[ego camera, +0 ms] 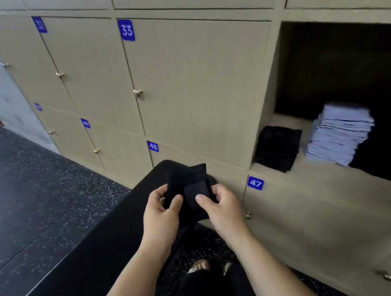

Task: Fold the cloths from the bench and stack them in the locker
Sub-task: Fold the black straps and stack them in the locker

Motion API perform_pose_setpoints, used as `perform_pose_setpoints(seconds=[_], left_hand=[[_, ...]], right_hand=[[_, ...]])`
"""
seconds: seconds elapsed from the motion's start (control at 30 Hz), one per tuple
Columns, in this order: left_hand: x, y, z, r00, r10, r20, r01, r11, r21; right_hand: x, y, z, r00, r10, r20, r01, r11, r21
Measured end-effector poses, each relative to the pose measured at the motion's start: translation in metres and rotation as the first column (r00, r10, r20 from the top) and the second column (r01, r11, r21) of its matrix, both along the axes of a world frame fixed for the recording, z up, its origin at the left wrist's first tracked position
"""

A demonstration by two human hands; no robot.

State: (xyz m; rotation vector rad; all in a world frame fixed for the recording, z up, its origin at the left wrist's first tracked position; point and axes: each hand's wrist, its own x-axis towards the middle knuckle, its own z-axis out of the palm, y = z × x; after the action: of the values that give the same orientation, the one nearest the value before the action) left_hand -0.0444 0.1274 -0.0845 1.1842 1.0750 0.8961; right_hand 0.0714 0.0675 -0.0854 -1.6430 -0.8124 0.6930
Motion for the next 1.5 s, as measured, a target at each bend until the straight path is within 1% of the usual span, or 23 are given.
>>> perform_pose_setpoints(seconds=[0.27, 0.33, 0.43, 0.63, 0.7, 0.87, 0.97, 1.07, 1.3, 1.5], left_hand=[[0.112, -0.035, 0.026, 0.999, -0.044, -0.008, 0.045, 0.996, 0.079], [0.132, -0.041, 0.027, 0.998, -0.050, -0.024, 0.052, 0.996, 0.076], [0.155, -0.044, 0.025, 0.996, -0.073, -0.057, 0.077, 0.994, 0.078], [0.173, -0.036, 0.016, 0.996, -0.060, -0.071, 0.066, 0.995, 0.071], [0.175, -0.031, 0.012, 0.996, -0.059, -0.066, 0.064, 0.996, 0.070], [0.177, -0.020, -0.003, 0.994, -0.077, -0.076, 0.081, 0.995, 0.054], [0.179, -0.012, -0.010, 0.993, -0.096, -0.069, 0.099, 0.995, 0.030], [0.184, -0.006, -0.015, 0.992, -0.112, -0.058, 0.113, 0.993, 0.019], [0.199, 0.004, -0.020, 0.985, -0.169, -0.041, 0.169, 0.986, 0.005], [0.199, 0.006, -0.027, 0.983, -0.183, -0.031, 0.183, 0.983, -0.020]], right_hand=[[0.109, -0.056, 0.024, 0.979, -0.180, 0.093, 0.185, 0.982, -0.049], [0.129, -0.065, 0.025, 0.975, -0.218, 0.050, 0.221, 0.974, -0.048], [0.156, -0.074, 0.026, 0.966, -0.247, -0.074, 0.246, 0.969, -0.029], [0.215, -0.073, 0.028, 0.944, -0.259, -0.205, 0.271, 0.962, 0.032], [0.234, -0.065, 0.032, 0.938, -0.266, -0.221, 0.284, 0.957, 0.052], [0.275, -0.030, 0.046, 0.941, -0.303, -0.151, 0.316, 0.946, 0.071], [0.297, -0.007, 0.048, 0.936, -0.332, -0.115, 0.339, 0.940, 0.045], [0.313, 0.014, 0.046, 0.931, -0.339, -0.138, 0.346, 0.938, 0.027], [0.341, 0.043, 0.040, 0.948, -0.313, -0.058, 0.312, 0.950, -0.027], [0.352, 0.054, 0.019, 0.930, -0.363, -0.055, 0.358, 0.930, -0.084]])
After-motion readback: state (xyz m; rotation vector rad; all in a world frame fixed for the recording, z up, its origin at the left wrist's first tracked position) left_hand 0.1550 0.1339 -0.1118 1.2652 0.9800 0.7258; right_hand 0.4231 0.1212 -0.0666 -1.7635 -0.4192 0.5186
